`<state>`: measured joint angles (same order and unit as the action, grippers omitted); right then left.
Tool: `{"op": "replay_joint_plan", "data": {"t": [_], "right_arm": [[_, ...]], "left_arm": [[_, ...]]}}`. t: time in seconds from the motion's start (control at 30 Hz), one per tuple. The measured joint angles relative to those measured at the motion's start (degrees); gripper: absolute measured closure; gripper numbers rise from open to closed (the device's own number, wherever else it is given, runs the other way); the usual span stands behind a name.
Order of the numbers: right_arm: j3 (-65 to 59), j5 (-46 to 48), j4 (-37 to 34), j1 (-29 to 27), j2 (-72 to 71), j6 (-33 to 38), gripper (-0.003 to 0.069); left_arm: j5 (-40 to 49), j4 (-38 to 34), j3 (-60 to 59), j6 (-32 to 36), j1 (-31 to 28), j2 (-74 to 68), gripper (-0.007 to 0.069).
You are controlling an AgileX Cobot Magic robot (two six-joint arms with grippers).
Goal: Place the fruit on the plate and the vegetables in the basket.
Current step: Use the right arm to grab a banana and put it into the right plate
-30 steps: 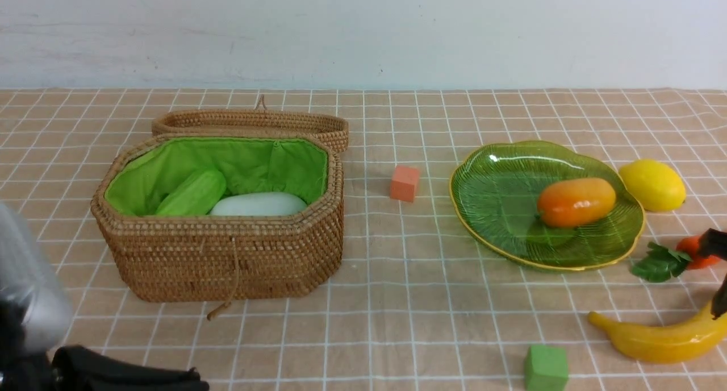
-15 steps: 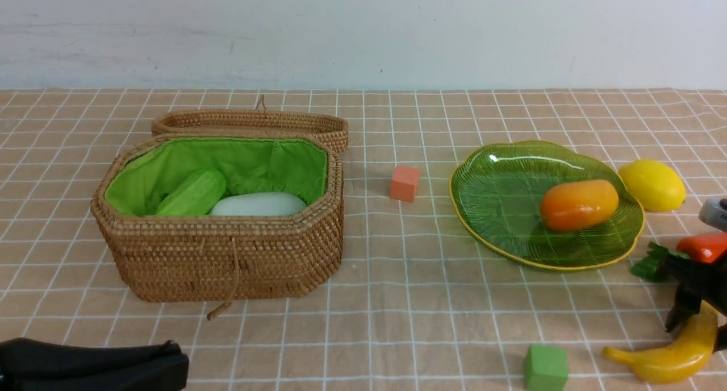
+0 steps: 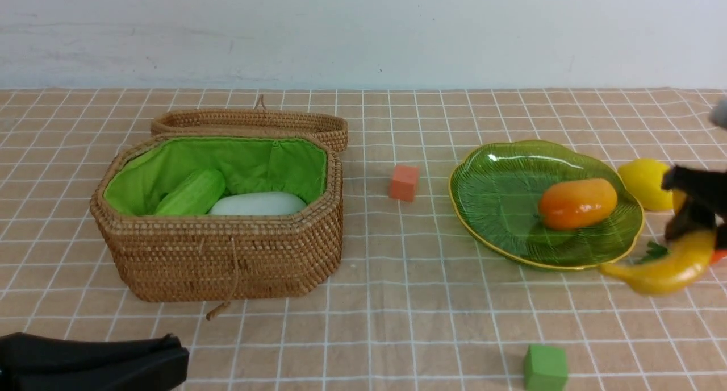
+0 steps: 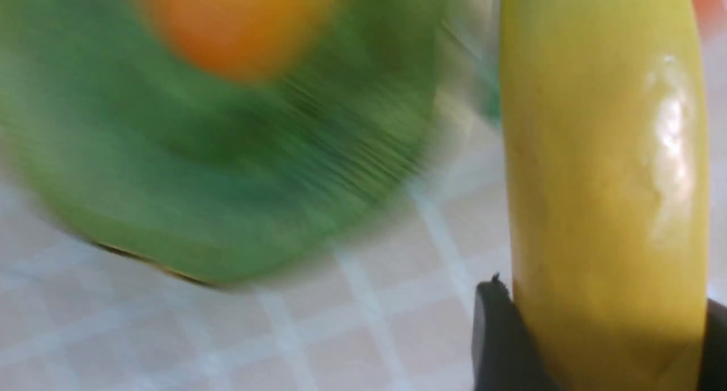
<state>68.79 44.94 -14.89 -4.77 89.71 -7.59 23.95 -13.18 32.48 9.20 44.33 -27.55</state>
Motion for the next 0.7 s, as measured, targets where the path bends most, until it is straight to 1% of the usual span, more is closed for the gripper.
{"op": "replay_joint_plan", "data": {"t": [0.07, 0.1, 0.17, 0.2, 0.23, 0.3, 0.37, 0.5, 0.63, 0.67, 0.7], "right_arm": [[4.7, -2.2, -1.2, 2.6, 2.3, 1.8, 0.0345], [8.2, -3.9, -1.6, 4.7, 5.2, 3.9, 0.0345], [10.6, -5.2, -1.8, 5.7, 7.5, 5.8, 0.0345], [13.1, -6.4, -1.9, 6.5, 10.1, 7.6, 0.0345], [17.3, -7.7, -2.0, 7.8, 14.4, 11.5, 0.0345], [22.1, -8.1, -2.1, 9.2, 19.8, 14.3, 0.0345], [27.4, -8.2, -2.1, 10.2, 24.8, 15.2, 0.0345], [33.6, -8.2, -2.1, 10.5, 32.4, 15.2, 0.0345], [35.0, -7.8, -2.0, 10.5, 35.2, 14.1, 0.0345], [35.2, -7.4, -2.0, 10.5, 35.7, 13.6, 0.0335], [35.3, -6.8, -2.0, 10.5, 35.8, 13.4, 0.0309]], "left_arm": [[-0.2, 0.0, 0.0, 0.0, 0.0, 0.0, 0.0638], [-0.2, 0.0, 0.0, 0.0, 0.0, 0.0, 0.0638], [-0.2, 0.0, 0.0, 0.0, 0.0, 0.0, 0.0638], [-0.2, 0.0, 0.0, 0.0, 0.0, 0.0, 0.0638], [-0.3, 0.0, 0.0, 0.0, 0.0, 0.0, 0.0638], [-0.3, 0.0, 0.0, 0.0, 0.0, 0.0, 0.0638], [-0.3, 0.0, 0.0, 0.0, 0.0, 0.0, 0.0638], [-0.3, 0.0, 0.0, 0.0, 0.0, 0.0, 0.0638], [-0.2, 0.0, 0.0, 0.0, 0.0, 0.0, 0.0638], [-0.1, 0.0, 0.0, -0.1, 0.0, 0.0, 0.0638], [-0.1, 0.0, 0.0, -0.1, 0.0, 0.0, 0.0638]]}}
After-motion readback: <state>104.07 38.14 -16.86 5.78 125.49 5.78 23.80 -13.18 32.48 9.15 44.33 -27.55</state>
